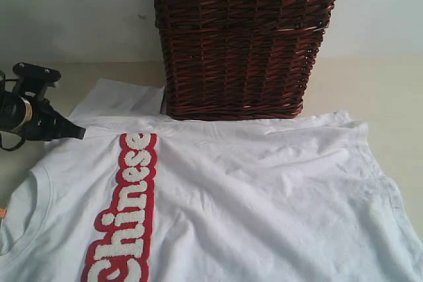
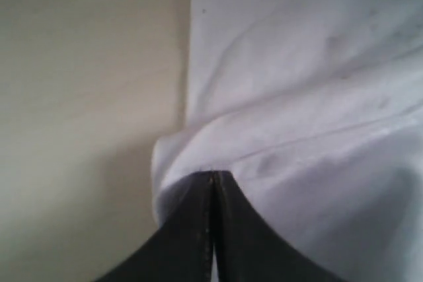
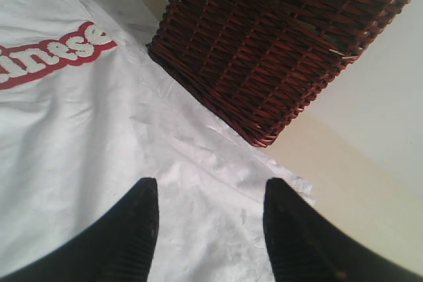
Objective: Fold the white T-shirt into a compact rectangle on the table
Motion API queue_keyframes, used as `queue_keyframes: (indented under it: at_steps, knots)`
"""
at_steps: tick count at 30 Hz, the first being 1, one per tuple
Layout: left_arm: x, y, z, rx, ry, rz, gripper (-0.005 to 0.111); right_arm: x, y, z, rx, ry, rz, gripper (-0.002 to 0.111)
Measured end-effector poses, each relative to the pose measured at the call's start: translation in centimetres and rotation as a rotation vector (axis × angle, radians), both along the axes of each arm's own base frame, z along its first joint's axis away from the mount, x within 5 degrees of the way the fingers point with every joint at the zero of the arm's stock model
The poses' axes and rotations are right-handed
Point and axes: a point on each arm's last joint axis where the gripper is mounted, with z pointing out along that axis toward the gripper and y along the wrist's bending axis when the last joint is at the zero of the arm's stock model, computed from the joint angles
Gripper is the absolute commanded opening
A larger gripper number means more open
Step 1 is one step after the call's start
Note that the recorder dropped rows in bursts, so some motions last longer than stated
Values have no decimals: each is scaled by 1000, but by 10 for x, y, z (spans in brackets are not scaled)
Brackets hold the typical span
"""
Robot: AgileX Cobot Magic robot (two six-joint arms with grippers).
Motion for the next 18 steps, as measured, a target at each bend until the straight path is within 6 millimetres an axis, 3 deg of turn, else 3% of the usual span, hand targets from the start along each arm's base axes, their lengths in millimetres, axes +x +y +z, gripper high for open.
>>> queue_keyframes:
  at_steps: [4, 10, 15, 18]
  knots:
    - [13, -8, 12, 26, -56, -152, 0, 0, 0, 0, 0, 0, 0, 49]
    - [14, -9, 17, -30, -60, -108, 0, 0, 0, 0, 0, 0, 0, 49]
    - [5, -4, 46, -13, -118, -64, 0, 0, 0, 0, 0, 0, 0, 49]
    - [-11, 0, 60, 12, -137, -38, 0, 0, 0, 0, 0, 0, 0, 49]
